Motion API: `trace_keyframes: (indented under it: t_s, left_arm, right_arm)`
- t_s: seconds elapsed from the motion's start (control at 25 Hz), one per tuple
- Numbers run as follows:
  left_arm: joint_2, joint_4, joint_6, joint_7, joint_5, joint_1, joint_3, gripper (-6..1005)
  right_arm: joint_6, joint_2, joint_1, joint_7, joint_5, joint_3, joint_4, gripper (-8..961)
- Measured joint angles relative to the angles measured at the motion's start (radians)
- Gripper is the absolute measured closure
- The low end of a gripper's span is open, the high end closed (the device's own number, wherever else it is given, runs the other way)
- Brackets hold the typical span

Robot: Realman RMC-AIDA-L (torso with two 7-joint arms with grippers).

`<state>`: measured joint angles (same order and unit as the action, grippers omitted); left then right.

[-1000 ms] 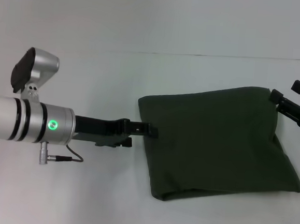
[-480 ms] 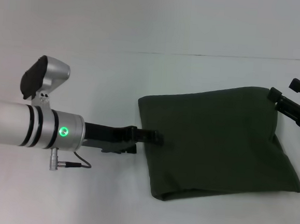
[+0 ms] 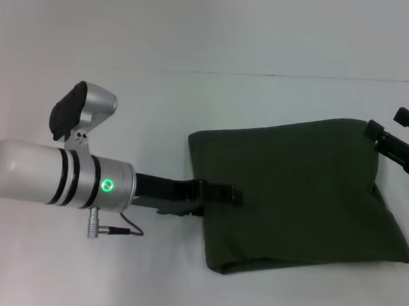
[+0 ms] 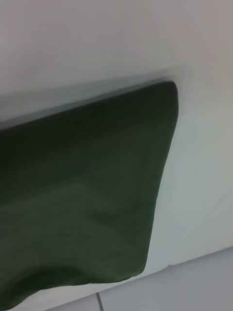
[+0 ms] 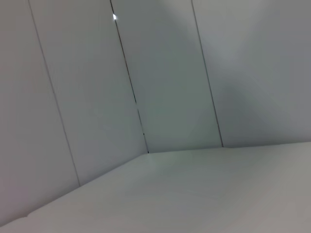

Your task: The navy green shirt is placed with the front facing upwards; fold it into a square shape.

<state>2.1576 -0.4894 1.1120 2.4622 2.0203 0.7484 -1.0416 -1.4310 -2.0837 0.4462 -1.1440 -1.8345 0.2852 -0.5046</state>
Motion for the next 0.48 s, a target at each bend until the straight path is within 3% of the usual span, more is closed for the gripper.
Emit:
trace_keyframes:
  t_s: [0.48]
  left_arm:
    - [0.006, 0.035, -0.028, -0.001, -0.004, 0.026, -0.019, 142]
  right_arm:
    - [-0.017, 0.007, -0.001, 0.000, 0.013, 0.000, 0.000, 97]
